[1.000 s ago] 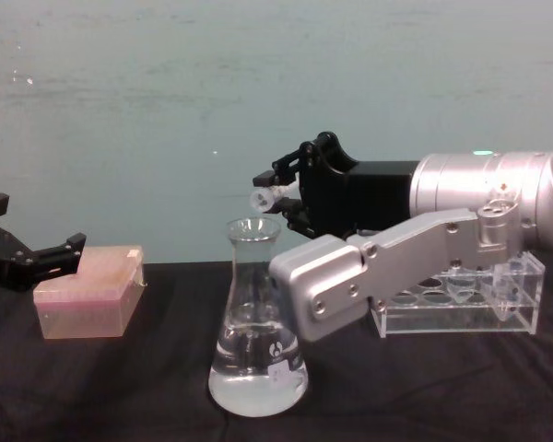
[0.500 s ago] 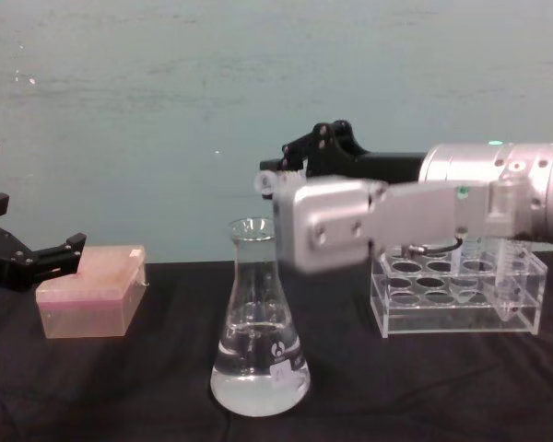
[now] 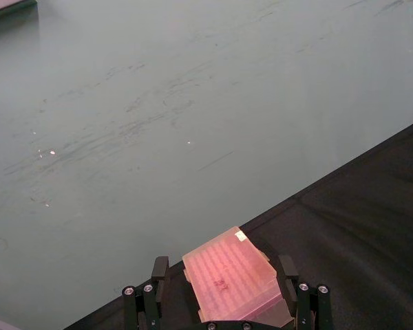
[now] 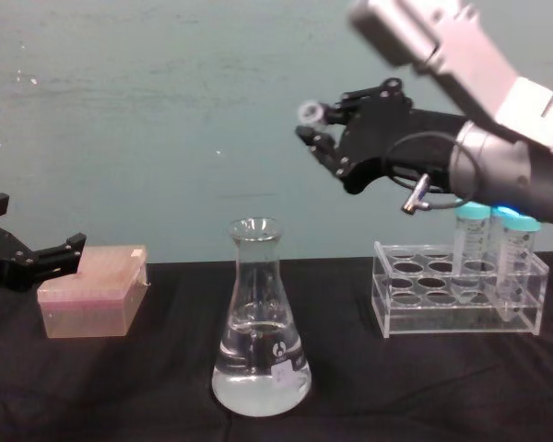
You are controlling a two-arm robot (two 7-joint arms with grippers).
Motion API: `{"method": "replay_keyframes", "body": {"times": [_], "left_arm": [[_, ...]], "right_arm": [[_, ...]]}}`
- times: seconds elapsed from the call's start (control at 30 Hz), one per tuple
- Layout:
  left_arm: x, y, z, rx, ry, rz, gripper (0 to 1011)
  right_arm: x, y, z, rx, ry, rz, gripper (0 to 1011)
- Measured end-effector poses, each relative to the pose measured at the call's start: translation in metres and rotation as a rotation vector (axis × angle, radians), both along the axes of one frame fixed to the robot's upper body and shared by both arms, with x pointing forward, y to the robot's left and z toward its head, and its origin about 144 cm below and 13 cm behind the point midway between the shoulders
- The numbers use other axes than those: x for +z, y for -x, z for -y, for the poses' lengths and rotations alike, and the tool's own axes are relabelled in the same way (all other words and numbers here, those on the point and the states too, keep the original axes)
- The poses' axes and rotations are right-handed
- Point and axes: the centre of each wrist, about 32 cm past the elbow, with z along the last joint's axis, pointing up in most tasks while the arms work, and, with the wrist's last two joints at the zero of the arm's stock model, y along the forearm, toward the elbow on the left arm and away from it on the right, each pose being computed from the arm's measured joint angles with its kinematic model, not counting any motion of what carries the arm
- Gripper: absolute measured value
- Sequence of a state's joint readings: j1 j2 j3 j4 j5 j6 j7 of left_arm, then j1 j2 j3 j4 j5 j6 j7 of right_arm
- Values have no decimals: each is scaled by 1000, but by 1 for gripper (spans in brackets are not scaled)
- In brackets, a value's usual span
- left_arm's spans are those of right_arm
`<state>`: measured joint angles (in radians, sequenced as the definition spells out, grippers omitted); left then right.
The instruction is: Pour the liquid from the test tube into the beaker using one hand.
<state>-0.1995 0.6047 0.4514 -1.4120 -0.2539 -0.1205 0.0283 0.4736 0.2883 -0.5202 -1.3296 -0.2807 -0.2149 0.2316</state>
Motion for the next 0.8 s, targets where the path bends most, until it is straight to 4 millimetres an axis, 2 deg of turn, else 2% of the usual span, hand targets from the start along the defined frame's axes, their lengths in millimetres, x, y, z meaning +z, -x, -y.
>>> {"method": "replay_keyframes", "body": {"times": [0.13,0.3,0.8], "left_arm": [[0,0,0,0,0,0,1000],[0,0,0,0,0,0,1000],[0,0,0,0,0,0,1000]], "right_arm": [[-5,6,5,-74,-145,-119,204],[-10,11,10,-130,-244,-199,204],[-23,17,21,-234,-455,-319,204]]}}
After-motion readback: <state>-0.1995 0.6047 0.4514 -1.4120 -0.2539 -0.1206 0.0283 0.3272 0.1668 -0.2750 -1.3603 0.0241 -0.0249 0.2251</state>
